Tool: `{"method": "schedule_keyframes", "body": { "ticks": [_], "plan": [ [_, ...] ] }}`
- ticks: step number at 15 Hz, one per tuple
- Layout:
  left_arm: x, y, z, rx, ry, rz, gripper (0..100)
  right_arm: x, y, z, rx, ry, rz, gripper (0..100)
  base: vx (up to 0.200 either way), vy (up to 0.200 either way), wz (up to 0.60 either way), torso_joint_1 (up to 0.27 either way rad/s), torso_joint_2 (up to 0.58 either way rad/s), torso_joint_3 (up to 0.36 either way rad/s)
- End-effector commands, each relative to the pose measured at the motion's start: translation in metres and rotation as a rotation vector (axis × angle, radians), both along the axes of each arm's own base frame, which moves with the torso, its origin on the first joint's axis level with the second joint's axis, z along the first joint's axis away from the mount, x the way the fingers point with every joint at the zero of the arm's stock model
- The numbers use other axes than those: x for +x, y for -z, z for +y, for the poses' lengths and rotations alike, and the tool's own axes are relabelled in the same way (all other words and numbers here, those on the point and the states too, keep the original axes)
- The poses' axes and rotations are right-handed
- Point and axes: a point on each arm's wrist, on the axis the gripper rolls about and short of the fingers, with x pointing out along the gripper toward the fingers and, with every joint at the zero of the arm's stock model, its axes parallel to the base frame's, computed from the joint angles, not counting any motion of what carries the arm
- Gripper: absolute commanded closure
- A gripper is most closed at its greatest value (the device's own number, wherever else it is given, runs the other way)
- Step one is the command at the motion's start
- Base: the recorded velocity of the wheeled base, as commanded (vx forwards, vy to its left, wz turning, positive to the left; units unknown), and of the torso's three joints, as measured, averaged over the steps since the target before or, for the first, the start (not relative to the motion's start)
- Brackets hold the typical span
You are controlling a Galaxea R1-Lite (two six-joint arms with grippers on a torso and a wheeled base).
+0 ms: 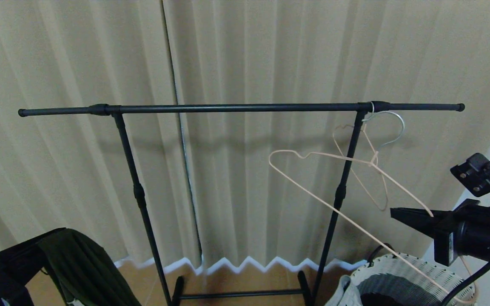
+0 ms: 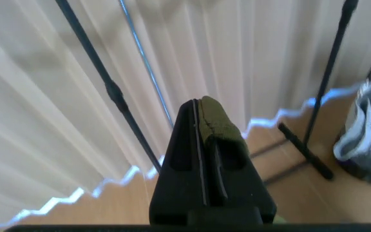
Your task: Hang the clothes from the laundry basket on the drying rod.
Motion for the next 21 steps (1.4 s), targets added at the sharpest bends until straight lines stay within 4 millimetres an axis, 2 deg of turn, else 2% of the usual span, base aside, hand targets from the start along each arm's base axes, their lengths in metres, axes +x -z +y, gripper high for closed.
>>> {"method": "schedule_keyframes", "body": {
  "ticks": [1,6,8,10,11,12,14,18,21],
  "plan": [
    [0.010,0.005,-0.002,0.013,0.002,0.054,100,-0.001,0.003,0.008,-0.005,-0.045,0.013,100,0.000,0.000,0.00,0.000,0.00,0.000],
    [0.038,-0.006,-0.008,0.054,-0.023,0.082,100,0.000,0.012,0.028,-0.001,-0.129,0.071,100,0.000,0.000,0.00,0.000,0.00,0.000],
    [0.068,-0.026,-0.018,0.079,-0.106,0.088,100,-0.004,0.012,0.050,0.073,-0.185,0.123,100,0.000,0.000,0.00,0.000,0.00,0.000],
    [0.085,-0.038,-0.031,0.060,-0.134,0.095,100,-0.008,0.009,0.057,0.092,-0.222,0.104,100,0.000,0.000,0.00,0.000,0.00,0.000],
    [0.102,-0.046,-0.045,0.023,-0.159,0.107,100,-0.011,0.009,0.063,0.097,-0.255,0.098,100,0.000,0.000,0.00,0.000,0.00,0.000],
    [0.111,-0.045,-0.050,0.009,-0.179,0.119,100,-0.012,0.008,0.065,0.099,-0.270,0.099,100,0.000,0.000,0.00,0.000,0.00,0.000],
    [0.144,-0.039,-0.071,-0.050,-0.270,0.160,100,-0.019,0.002,0.079,0.157,-0.320,0.107,100,0.000,0.000,0.00,0.000,0.00,0.000],
    [0.185,-0.031,-0.089,-0.089,-0.397,0.168,100,-0.024,0.003,0.099,0.209,-0.395,0.102,100,0.000,0.000,0.00,0.000,0.00,0.000],
    [0.189,-0.034,-0.092,-0.104,-0.396,0.155,100,-0.021,0.009,0.109,0.197,-0.415,0.129,100,0.000,0.000,0.00,0.000,0.00,0.000]
  ]
}}
